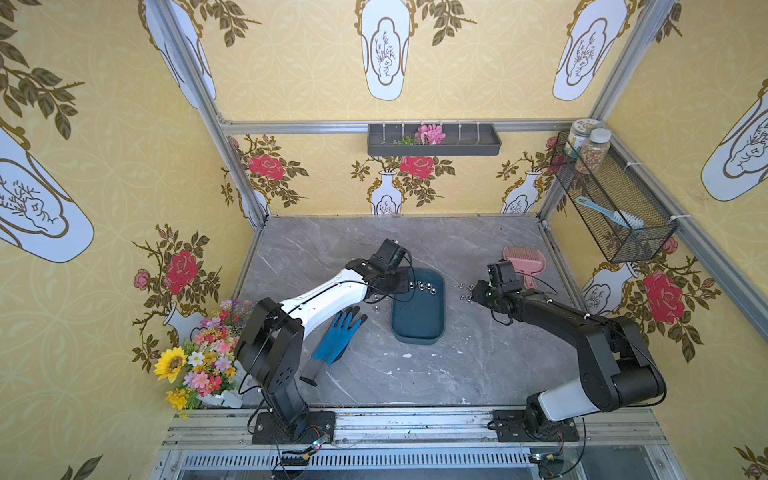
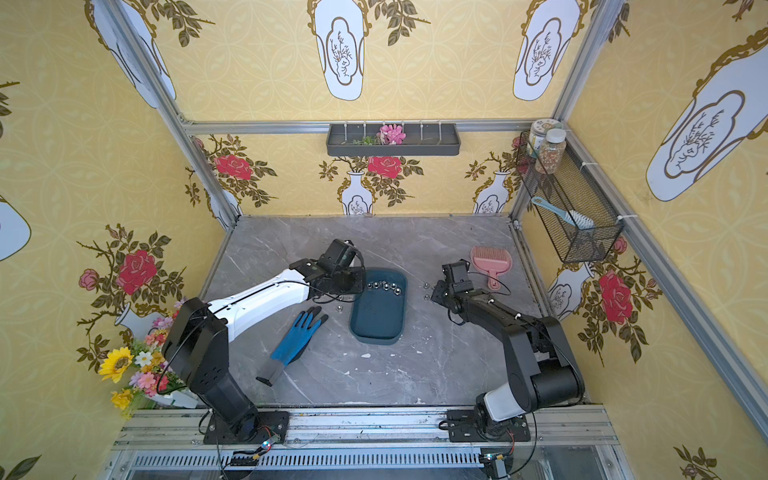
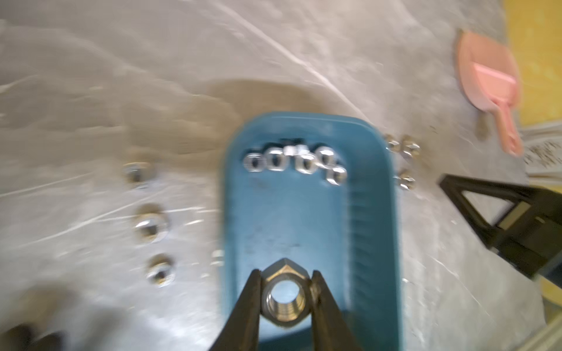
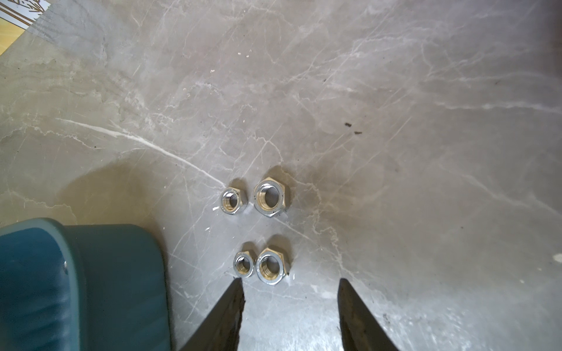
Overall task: Take out the wing nut from the storage box
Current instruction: Place the nut at the center of the board.
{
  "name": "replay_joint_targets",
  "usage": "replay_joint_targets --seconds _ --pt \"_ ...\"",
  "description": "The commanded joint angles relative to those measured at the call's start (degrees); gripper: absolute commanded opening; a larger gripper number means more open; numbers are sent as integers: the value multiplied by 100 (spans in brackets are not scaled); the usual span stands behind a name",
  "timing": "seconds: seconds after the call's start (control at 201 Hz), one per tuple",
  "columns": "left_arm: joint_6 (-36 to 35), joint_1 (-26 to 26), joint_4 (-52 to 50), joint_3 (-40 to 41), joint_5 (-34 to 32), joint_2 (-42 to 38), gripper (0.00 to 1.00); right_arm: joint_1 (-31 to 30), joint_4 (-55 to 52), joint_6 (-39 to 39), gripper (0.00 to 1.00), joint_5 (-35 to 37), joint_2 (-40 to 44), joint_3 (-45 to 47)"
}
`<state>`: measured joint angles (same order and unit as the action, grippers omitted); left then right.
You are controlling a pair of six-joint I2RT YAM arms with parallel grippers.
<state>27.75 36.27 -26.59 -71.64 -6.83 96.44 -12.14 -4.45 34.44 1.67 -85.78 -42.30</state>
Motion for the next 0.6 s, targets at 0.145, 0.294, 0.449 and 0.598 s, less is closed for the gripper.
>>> replay_joint_targets --seconds 0.145,0.294,0.449,0.598 --pt "302 -754 107 537 -592 89 25 11 137 26 51 -18 26 -11" --pt "382 -903 128 418 -630 523 26 11 155 37 51 -19 26 8" --pt "406 -973 114 189 -804 899 27 10 185 46 51 -28 44 38" --pt "425 -973 115 -14 -854 1268 27 10 197 63 51 -49 54 47"
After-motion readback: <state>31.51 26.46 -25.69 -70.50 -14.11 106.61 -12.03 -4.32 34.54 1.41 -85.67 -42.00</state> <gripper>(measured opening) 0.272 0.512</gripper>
